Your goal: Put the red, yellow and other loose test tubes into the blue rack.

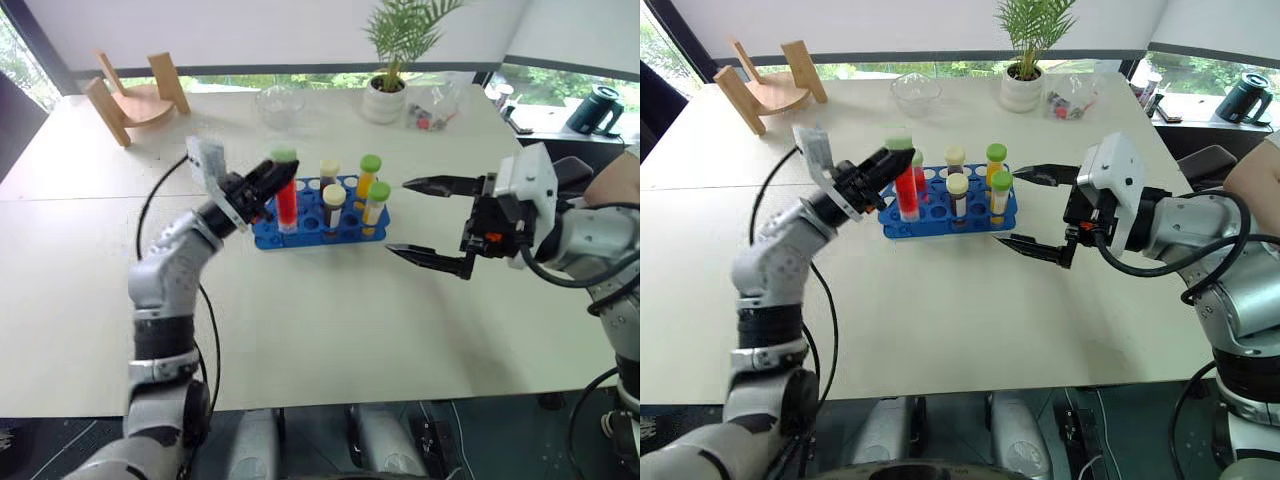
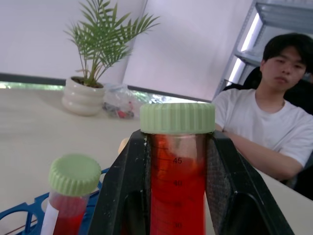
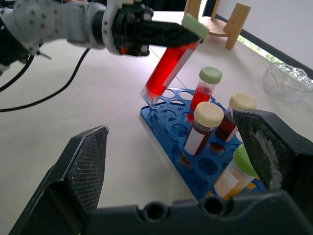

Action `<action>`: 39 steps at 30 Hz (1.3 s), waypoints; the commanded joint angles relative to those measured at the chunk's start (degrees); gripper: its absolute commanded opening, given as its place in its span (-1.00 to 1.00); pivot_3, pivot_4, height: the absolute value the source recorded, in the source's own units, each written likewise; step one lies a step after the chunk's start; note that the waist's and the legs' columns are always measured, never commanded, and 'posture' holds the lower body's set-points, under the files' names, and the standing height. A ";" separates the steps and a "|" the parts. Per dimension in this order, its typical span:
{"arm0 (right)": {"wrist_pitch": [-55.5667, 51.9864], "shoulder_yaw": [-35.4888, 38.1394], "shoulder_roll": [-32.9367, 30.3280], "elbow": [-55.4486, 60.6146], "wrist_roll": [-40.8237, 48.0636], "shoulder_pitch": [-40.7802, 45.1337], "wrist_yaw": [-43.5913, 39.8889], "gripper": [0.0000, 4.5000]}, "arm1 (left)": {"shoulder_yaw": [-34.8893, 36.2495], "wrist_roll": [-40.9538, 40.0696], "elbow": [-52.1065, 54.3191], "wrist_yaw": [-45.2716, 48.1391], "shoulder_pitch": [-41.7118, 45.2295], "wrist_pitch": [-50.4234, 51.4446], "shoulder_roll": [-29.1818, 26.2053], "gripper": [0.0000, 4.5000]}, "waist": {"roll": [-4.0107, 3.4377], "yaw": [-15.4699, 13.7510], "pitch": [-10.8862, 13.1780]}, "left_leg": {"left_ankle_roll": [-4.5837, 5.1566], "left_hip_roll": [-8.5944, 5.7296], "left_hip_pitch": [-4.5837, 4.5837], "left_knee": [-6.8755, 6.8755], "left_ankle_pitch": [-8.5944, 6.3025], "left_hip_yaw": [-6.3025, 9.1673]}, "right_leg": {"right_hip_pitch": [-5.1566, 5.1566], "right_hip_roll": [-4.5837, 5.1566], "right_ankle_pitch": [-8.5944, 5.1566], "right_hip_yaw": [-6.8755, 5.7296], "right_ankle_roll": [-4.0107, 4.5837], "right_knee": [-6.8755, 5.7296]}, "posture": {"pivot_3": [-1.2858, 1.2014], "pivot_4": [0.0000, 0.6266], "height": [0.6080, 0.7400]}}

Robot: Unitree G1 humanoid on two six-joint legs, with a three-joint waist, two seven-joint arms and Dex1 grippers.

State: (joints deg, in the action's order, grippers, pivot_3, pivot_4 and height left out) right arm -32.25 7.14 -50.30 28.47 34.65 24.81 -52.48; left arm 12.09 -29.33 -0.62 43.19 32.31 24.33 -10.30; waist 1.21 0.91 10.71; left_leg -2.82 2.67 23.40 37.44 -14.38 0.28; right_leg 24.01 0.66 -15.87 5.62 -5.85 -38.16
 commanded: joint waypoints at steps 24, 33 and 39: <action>-1.45 1.91 0.01 4.61 1.68 -1.07 3.39 1.00 | -4.76 9.61 -33.90 6.36 7.26 -45.99 3.80 -0.62 | 0.01 -0.10 0.00 | 0.04 -0.02 -0.04 -0.04 -0.02 0.06 | -0.11 -0.02 0.00 -0.04 -0.03 0.11 | 0.03 -0.52 1.00; -1.66 1.88 0.18 5.07 1.71 -1.26 3.95 1.00 | -5.10 8.97 -31.94 8.11 6.07 -45.36 2.82 -0.62 | 0.01 -0.07 0.00 | 0.04 -0.02 -0.05 -0.05 -0.02 0.07 | -0.13 -0.02 0.00 -0.05 -0.03 0.12 | 0.03 -0.52 1.00; -1.52 1.66 0.26 5.15 1.83 -1.17 4.28 1.00 | -5.18 8.92 -31.11 8.22 5.37 -45.26 2.61 -0.62 | 0.01 -0.08 0.00 | 0.04 -0.02 -0.04 -0.05 -0.02 0.07 | -0.13 -0.02 0.00 -0.05 -0.03 0.12 | 0.03 -0.52 1.00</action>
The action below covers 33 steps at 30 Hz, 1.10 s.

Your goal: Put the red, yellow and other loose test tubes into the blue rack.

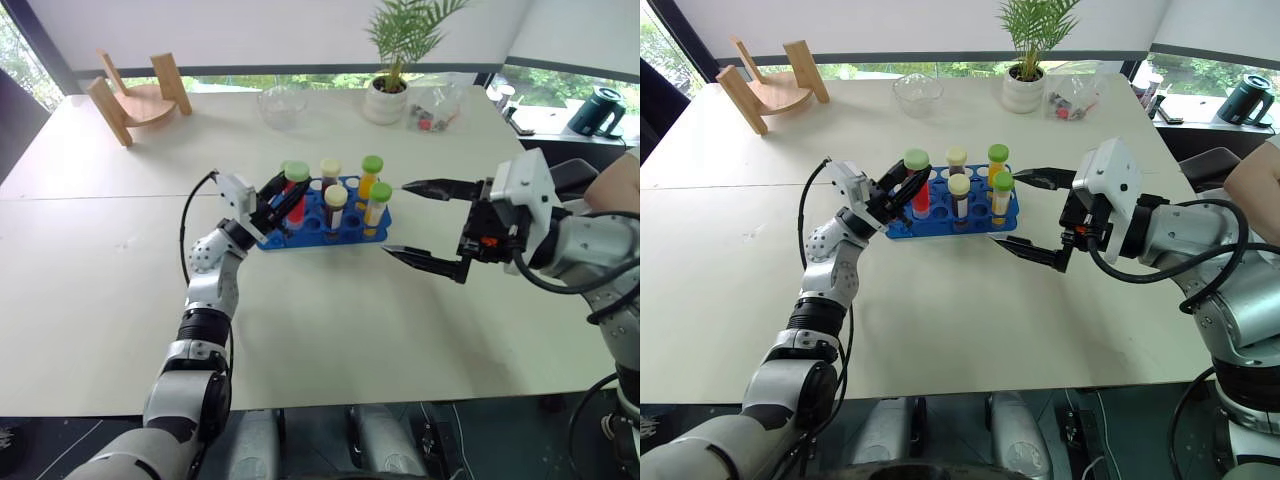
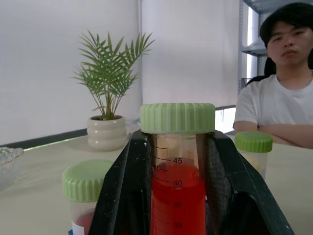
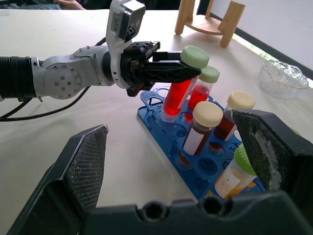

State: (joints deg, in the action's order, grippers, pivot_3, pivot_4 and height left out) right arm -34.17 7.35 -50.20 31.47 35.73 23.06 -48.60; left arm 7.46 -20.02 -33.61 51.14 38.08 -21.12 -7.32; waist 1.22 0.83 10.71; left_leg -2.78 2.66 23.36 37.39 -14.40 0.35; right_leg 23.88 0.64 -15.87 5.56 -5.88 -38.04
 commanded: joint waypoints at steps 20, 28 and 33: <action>0.39 1.26 -0.39 1.69 1.14 1.10 0.06 1.00 | -0.44 -0.37 3.75 -0.08 -2.50 0.11 -1.16 -0.62 | 0.00 0.03 0.00 | 0.00 0.00 -0.03 -0.02 0.00 0.00 | -0.04 0.00 0.00 -0.01 0.00 0.03 | 0.03 -0.52 1.00; 0.37 1.03 -0.21 1.64 1.06 1.40 0.05 1.00 | -0.69 0.47 0.37 -0.60 -1.13 -2.20 0.04 -0.62 | 0.00 -0.01 0.00 | 0.00 0.01 -0.04 -0.03 0.00 0.01 | -0.04 -0.01 0.00 -0.01 0.00 0.04 | 0.03 -0.52 1.00; 0.12 1.16 -0.25 1.88 1.22 1.29 0.19 1.00 | -0.67 1.02 -3.07 -0.65 0.60 -4.34 0.77 -0.62 | 0.00 -0.01 0.00 | 0.00 0.00 -0.04 -0.03 0.00 0.01 | -0.07 -0.01 0.00 -0.01 0.00 0.05 | 0.03 -0.52 1.00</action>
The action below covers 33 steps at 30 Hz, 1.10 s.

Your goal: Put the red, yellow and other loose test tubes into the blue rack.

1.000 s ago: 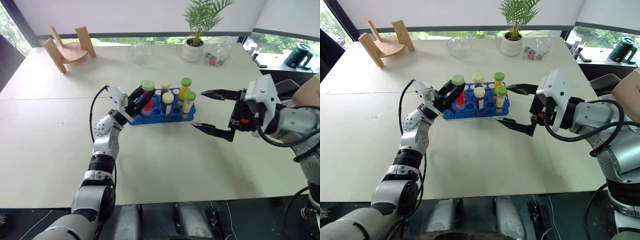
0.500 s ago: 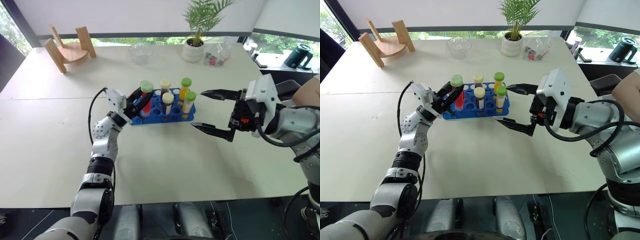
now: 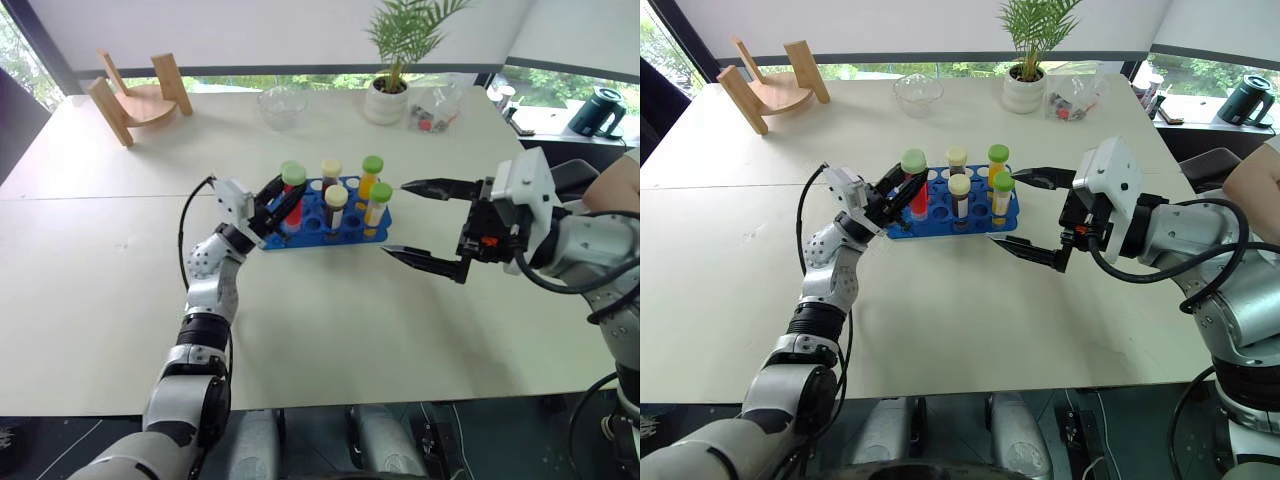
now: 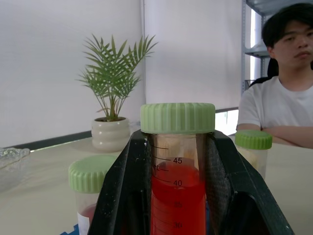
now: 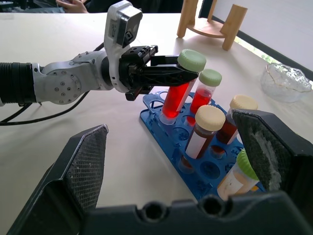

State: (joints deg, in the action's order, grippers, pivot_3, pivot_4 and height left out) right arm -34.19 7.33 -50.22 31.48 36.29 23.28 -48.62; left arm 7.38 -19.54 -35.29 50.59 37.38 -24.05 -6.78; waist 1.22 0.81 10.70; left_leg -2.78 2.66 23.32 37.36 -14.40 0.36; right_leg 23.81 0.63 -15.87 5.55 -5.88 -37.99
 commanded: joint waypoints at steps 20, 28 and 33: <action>-0.76 3.15 -1.15 2.85 1.07 -2.10 0.63 1.00 | -4.82 3.04 16.78 4.03 -9.20 17.05 -14.26 0.99 | 0.00 0.45 0.00 | 0.00 0.06 -0.03 -0.17 0.00 0.04 | 0.04 -0.05 -0.01 -0.03 0.02 0.02 | 0.03 -0.52 1.00; 0.71 5.89 -2.83 -2.87 -0.40 -7.03 -2.72 1.00 | 5.92 -15.88 49.48 10.07 -24.11 53.53 -40.54 0.99 | 0.05 0.57 0.04 | 0.00 0.10 -0.01 -0.18 0.00 0.00 | 0.06 0.01 -0.03 -0.04 0.05 0.03 | 0.03 -0.52 1.00; 0.96 6.70 -4.24 -6.19 -0.51 -7.91 -5.21 1.00 | 14.39 -24.79 58.35 10.71 -30.34 66.41 -50.19 0.99 | 0.03 0.36 0.05 | 0.00 0.07 -0.04 -0.12 0.00 -0.06 | 0.02 0.08 -0.15 -0.03 0.23 0.07 | 0.03 -0.52 1.00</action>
State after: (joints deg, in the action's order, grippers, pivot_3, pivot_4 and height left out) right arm -34.12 11.87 -53.39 25.31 35.69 15.29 -53.00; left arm 18.02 -41.32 20.16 60.44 7.34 39.31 -55.23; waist 1.25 1.16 10.75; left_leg -2.78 2.74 23.28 37.24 -14.41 0.29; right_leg 23.84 0.70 -16.03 5.53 -5.64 -37.91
